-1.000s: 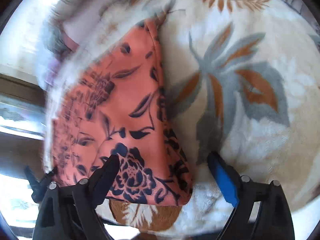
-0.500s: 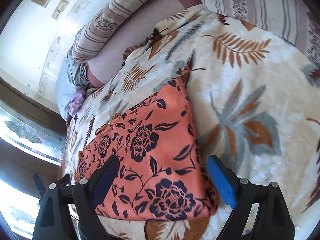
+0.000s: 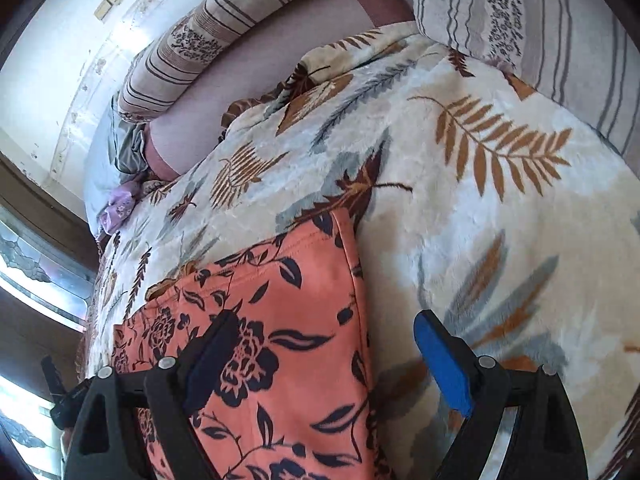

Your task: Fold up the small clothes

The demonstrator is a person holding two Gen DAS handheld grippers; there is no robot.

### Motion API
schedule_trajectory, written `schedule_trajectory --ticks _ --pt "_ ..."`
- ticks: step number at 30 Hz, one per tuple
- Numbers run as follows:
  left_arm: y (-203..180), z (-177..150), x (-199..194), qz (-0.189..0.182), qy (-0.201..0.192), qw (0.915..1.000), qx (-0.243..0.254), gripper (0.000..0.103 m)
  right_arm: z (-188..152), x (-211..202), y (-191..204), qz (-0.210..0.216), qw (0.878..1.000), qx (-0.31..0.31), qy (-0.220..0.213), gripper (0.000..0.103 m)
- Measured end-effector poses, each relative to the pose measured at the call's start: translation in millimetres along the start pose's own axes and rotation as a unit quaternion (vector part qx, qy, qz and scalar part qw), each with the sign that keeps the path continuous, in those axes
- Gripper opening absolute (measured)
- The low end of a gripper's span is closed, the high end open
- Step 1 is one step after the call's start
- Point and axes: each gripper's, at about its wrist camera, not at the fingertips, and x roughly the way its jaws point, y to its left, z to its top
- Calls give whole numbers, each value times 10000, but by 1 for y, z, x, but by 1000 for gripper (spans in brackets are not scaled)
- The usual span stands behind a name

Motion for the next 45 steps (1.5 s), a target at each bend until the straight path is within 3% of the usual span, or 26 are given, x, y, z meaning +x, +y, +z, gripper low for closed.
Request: schedule_trajectory --ticks 4,5,7,9,12,13,14,15,16,18,23,28,36,38,40,43,45 --pt "-5 18 12 -26 -52 10000 56 62 18 31 8 -316 9991 -272 32 91" --pt "-7 23 16 -19 -59 9999 80 62 21 37 9 -401 9987 -306 38 86" --pt "-10 31 23 14 -83 9998 152 62 24 45 10 -500 9981 -339 87 68" --pt "-12 39 31 63 -102 9997 228 62 25 51 13 -627 9971 -398 182 30" --pt "-12 47 41 63 -96 9996 244 61 23 52 19 -792 9948 -604 204 26" --pt "-12 49 45 78 -58 9997 239 56 24 51 21 -827 9942 -657 213 24" --pt "-12 51 48 83 -52 9996 257 28 24 51 22 -882 9933 -710 216 19" --pt "-14 52 51 157 15 9994 307 14 25 50 23 -911 9928 -745 219 15" --pt "-14 54 53 161 86 9993 315 8 26 49 25 -933 9923 -778 221 14" --pt "-16 54 45 51 -40 9996 286 7 27 46 29 -998 9910 -873 190 9" --pt "-34 44 -31 -137 -1010 9929 620 7 28 14 45 -1083 9879 -1076 -277 7" --pt "-46 -1 -142 -268 -2050 9726 1059 7 11 -59 62 -926 9823 -1180 -1121 7" --pt "-26 -92 -265 -132 -2813 9557 853 7 -46 -210 53 -294 9689 -661 -2368 7" --pt "-26 -87 -271 -85 -2809 9552 926 7 -51 -229 55 -247 9656 -690 -2494 7" --pt "-26 -69 -254 -143 -2709 9580 932 7 -36 -222 59 -215 9682 -833 -2348 7" --pt "-26 -29 -186 -99 -2277 9694 911 7 0 -166 59 -172 9781 -849 -1891 7" --pt "-20 0 -113 200 -1797 9802 808 8 24 -102 52 -283 9879 -767 -1318 7"
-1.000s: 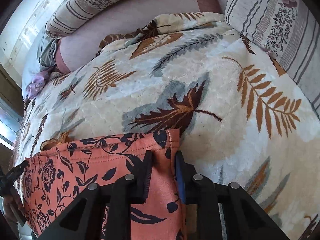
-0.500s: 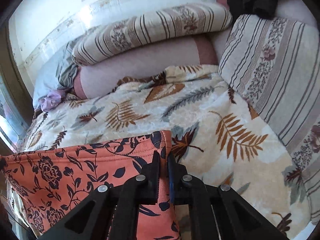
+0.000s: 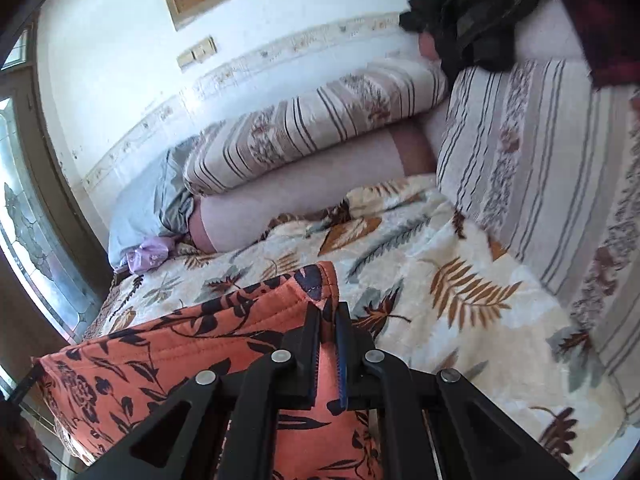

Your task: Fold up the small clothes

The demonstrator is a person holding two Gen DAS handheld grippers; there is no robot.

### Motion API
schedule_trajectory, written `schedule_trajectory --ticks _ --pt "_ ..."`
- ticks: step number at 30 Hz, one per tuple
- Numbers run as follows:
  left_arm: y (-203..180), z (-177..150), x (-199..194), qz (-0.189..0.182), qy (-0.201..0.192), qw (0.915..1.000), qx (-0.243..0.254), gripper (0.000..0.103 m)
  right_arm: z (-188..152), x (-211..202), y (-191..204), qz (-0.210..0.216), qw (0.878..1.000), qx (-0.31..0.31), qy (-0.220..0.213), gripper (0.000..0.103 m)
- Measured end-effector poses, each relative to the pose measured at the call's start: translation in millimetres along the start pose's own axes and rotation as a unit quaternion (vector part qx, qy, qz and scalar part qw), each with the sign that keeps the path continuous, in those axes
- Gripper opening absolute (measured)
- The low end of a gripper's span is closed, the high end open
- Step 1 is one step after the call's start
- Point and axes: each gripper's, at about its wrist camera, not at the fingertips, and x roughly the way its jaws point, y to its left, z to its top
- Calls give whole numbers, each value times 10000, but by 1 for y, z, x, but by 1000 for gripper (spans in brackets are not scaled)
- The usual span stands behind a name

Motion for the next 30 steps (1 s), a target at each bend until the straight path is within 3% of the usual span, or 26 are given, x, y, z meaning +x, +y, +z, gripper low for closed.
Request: schedule_trajectory --ticks 2,4,5,6,7,8,10,11,12,15,19,22,23,24,25,27,30 --pt "10 -13 86 194 1022 9945 -102 11 -11 77 -9 -77 9977 122 669 11" --pt "23 -30 143 365 1797 9824 -365 13 -37 146 -24 -91 9846 454 1689 11" --pt "26 -32 151 340 1929 9794 -495 15 -49 159 -31 -91 9809 671 1821 11" --pt "28 -29 144 315 1788 9815 -610 16 -53 150 -34 -22 9858 786 1486 11" --pt "29 -25 131 262 1569 9850 -673 26 -54 139 -35 26 9876 850 1321 11" --pt "30 -20 115 182 1304 9890 -678 41 -55 129 -35 62 9884 852 1257 14" --pt "34 -15 79 268 835 9945 -577 59 -57 105 -37 -36 9917 642 1110 38" --pt "35 -15 60 334 661 9959 -526 61 -57 91 -41 -114 9928 633 1009 68" --pt "37 -13 43 330 570 9966 -499 61 -59 73 -45 -129 9938 735 828 85" --pt "39 -26 -5 130 520 9975 -455 61 -64 29 -47 208 9935 895 675 85" --pt "7 -56 -42 -124 576 9982 96 61 -85 -9 -14 1296 9825 889 996 85" --pt "-3 -90 -2 143 1495 9885 199 61 -109 -1 9 2031 9675 744 1307 88" --pt "2 -104 21 342 2009 9790 95 61 -120 14 8 1967 9661 768 1483 89" --pt "8 -115 38 442 2420 9692 -77 61 -132 30 2 1588 9683 882 1713 89" --pt "12 -115 33 410 2273 9725 -299 61 -143 46 -9 1140 9645 1215 2047 88" --pt "9 -102 12 471 1978 9786 -321 60 -146 34 -20 1222 9610 1790 1719 85" --pt "-4 -84 -26 541 1214 9911 -25 63 -142 0 -15 1366 9643 1818 1356 86"
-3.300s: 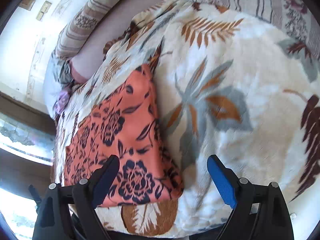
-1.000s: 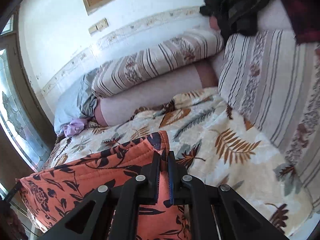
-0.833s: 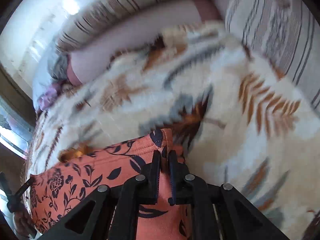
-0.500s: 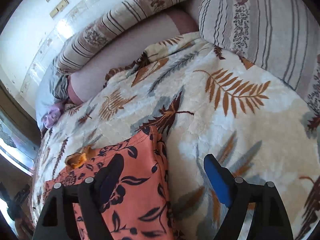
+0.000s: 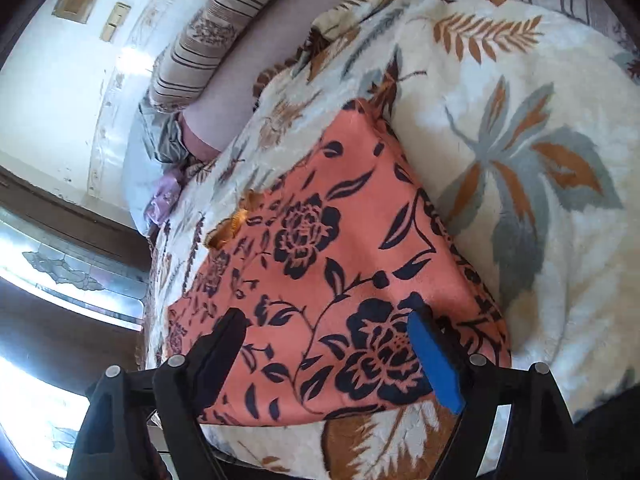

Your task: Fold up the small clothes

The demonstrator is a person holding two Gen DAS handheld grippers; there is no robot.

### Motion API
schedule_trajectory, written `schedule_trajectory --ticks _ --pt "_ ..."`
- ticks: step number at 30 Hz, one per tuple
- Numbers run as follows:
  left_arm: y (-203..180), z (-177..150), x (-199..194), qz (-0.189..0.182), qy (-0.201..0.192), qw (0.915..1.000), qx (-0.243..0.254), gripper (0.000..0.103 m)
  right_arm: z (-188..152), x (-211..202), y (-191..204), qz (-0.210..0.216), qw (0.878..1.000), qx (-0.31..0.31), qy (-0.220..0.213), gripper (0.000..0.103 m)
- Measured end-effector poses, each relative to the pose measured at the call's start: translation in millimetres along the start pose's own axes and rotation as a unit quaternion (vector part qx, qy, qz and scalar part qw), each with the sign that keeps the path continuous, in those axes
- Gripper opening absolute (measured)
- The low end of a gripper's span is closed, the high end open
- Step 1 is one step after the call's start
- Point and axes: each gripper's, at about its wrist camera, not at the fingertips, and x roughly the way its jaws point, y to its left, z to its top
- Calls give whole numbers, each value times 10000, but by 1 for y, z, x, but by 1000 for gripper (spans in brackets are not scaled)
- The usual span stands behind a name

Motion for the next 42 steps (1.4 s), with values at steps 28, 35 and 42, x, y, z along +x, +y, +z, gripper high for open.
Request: schedule_trajectory --ticks 28,35,42 --pt "-145 29 -5 -1211 -489 9904 455 78 -19 -31 -29 -510 9949 684 -532 10" --pt "-170 -6 93 -321 676 9920 1017 81 -28 -20 -91 -244 9877 1543 58 24" --pt "-169 -13 87 -332 272 9942 985 83 44 -43 -52 -61 9976 607 -324 87"
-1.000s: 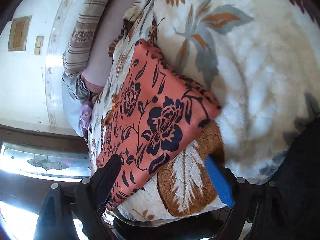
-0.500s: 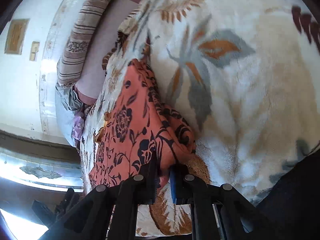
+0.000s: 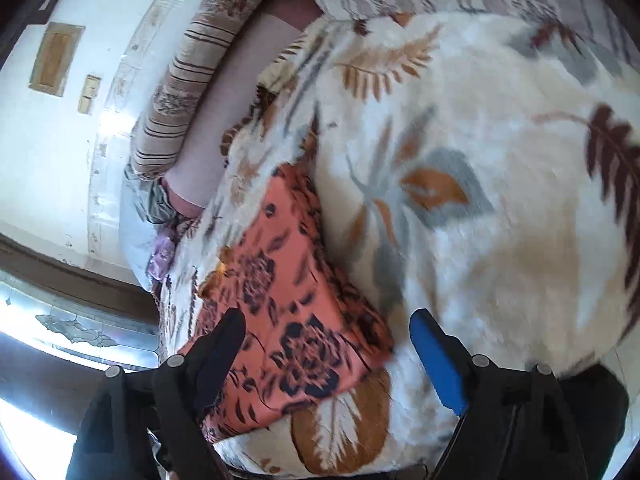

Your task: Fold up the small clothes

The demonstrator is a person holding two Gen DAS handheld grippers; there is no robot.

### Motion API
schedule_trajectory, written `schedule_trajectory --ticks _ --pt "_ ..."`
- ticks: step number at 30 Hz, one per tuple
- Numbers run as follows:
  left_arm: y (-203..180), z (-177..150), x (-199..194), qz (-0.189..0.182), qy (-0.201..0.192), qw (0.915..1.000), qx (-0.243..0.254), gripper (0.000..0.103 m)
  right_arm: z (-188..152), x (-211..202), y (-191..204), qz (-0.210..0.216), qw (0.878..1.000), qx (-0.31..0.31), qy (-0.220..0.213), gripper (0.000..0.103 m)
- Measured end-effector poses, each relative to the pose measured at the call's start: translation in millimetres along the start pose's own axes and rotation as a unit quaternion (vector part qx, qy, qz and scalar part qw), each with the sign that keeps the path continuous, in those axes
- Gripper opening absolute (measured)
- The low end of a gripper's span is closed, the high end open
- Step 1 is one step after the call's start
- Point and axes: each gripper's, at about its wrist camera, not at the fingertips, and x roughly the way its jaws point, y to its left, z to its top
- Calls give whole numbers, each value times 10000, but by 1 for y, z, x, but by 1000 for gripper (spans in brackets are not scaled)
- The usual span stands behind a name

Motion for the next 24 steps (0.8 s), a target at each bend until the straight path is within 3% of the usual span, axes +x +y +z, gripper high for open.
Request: schedule_trajectory --ticks 3,7,8,9,10,12,15,18,20,22,23,24 --pt "1 -3 1 2 -77 10000 37 84 47 45 25 179 9987 -292 371 87" --pt "2 -5 1 -32 -195 9998 51 85 85 124 37 -184 9958 -414 791 83" --pt "3 -5 1 -47 -203 9998 36 85 89 143 35 -321 9941 -411 954 66" --pt "3 -5 2 -59 -203 9998 32 85 89 160 31 -561 9907 -484 1143 20" --pt "3 -5 1 -72 -198 9998 38 85 88 170 28 -837 9880 -525 1186 17" --pt "5 -5 2 -116 -197 9997 39 86 89 161 28 -933 9904 -455 913 17" --pt "5 -4 2 -140 -213 9997 68 86 83 128 39 -1396 9892 -420 170 21" --pt "9 2 -1 -271 -60 9996 27 86 73 92 46 -1015 9947 -129 47 23" --pt "18 7 -10 -430 91 9989 -156 86 56 76 69 -703 9966 -410 149 25" --pt "39 5 -39 -443 -270 9969 -587 86 30 64 95 -253 9959 -731 467 28" --pt "51 2 -57 -412 -583 9944 -780 86 16 63 105 6 9940 -842 701 42" --pt "62 -4 -74 -370 -850 9916 -902 86 3 62 110 270 9912 -904 924 72"
